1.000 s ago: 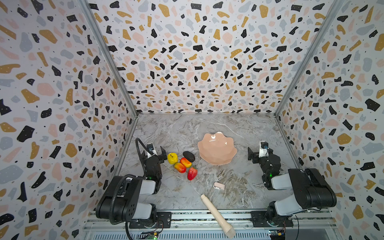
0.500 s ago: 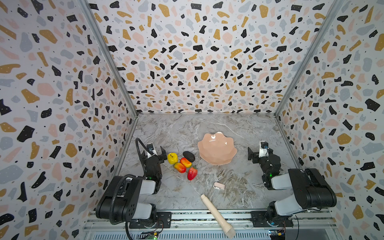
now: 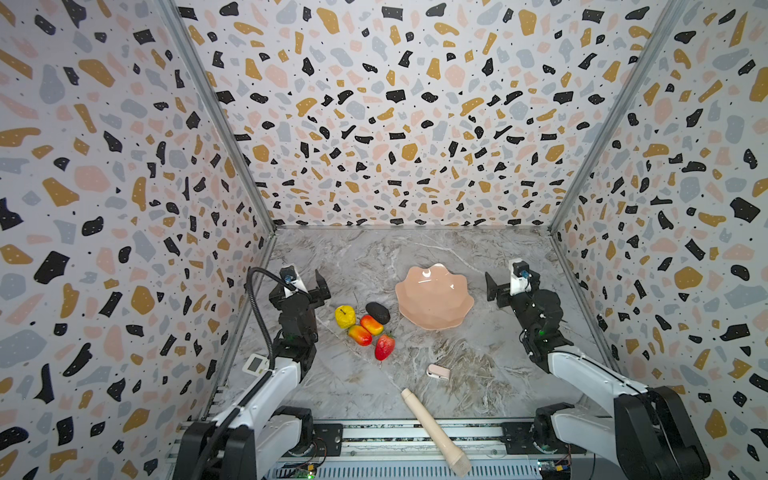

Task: Place and organize the fake fruits in the fruit bowl
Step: 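Reach the right gripper over the fruit and grasp the dark avocado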

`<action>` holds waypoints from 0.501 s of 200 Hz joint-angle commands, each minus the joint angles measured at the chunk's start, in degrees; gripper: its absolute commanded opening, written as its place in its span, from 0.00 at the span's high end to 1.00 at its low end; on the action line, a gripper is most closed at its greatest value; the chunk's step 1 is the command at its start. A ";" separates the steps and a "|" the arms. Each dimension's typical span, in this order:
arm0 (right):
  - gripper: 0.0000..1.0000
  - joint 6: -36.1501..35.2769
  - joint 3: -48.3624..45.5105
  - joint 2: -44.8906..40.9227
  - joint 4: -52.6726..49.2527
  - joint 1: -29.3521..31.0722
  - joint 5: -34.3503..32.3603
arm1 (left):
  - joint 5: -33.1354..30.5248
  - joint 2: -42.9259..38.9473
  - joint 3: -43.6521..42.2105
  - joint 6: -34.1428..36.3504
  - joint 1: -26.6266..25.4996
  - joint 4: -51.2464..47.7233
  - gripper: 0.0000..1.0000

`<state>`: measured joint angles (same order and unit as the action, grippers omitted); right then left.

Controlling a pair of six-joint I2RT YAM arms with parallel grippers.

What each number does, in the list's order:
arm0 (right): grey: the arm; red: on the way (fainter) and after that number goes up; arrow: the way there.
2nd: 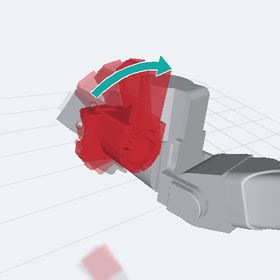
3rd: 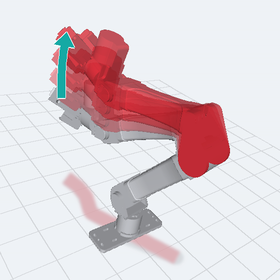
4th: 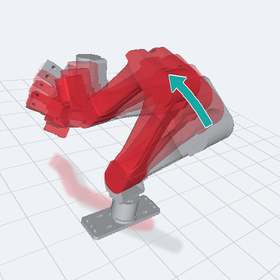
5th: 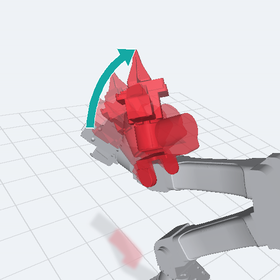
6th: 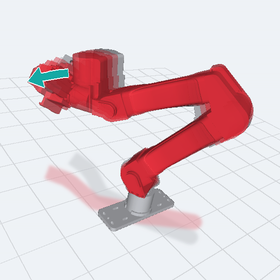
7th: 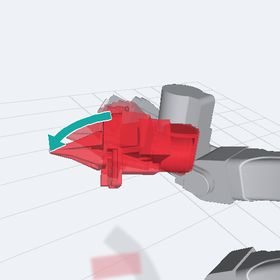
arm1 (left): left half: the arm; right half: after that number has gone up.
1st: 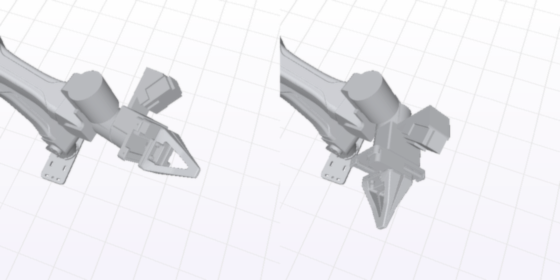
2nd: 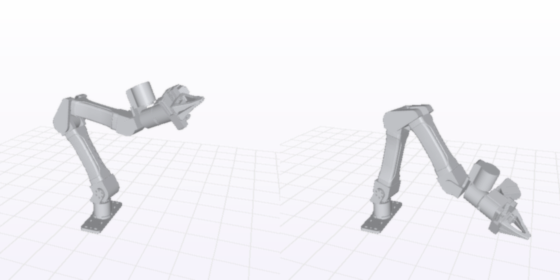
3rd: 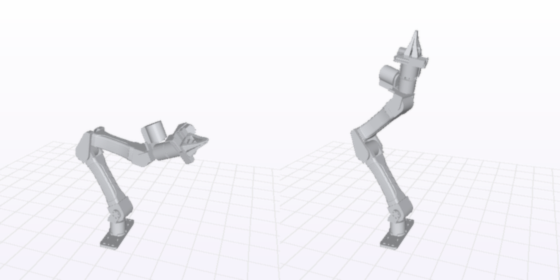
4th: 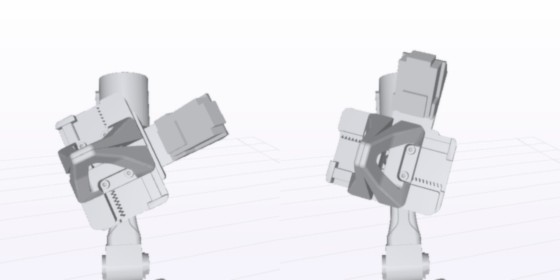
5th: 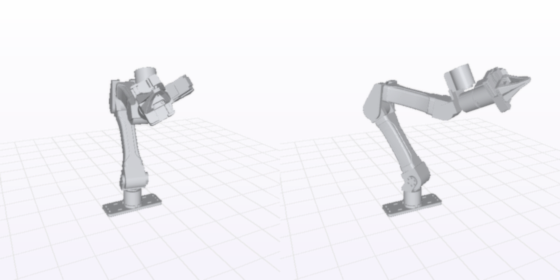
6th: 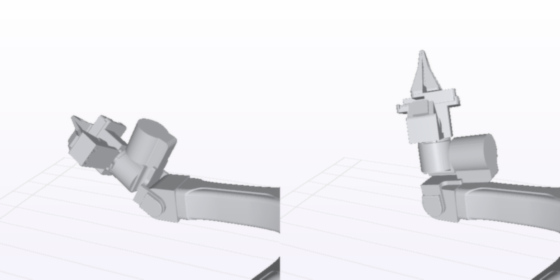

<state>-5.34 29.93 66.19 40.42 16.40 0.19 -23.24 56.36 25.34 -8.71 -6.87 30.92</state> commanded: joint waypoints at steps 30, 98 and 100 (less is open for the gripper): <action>0.01 -4.20 34.89 19.45 -35.62 15.35 12.45 | 4.15 -0.97 22.46 -3.36 -0.16 -36.97 0.00; 0.01 -6.58 63.07 46.46 -45.67 31.82 16.37 | 9.50 7.27 40.62 2.72 0.01 -66.63 0.00; 0.01 -6.54 63.70 47.05 -45.91 32.13 16.30 | 9.59 7.45 40.48 2.86 0.02 -66.76 0.00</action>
<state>-11.46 85.91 109.03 2.28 45.36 14.87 -16.93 60.97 66.00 -8.91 -6.87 -21.30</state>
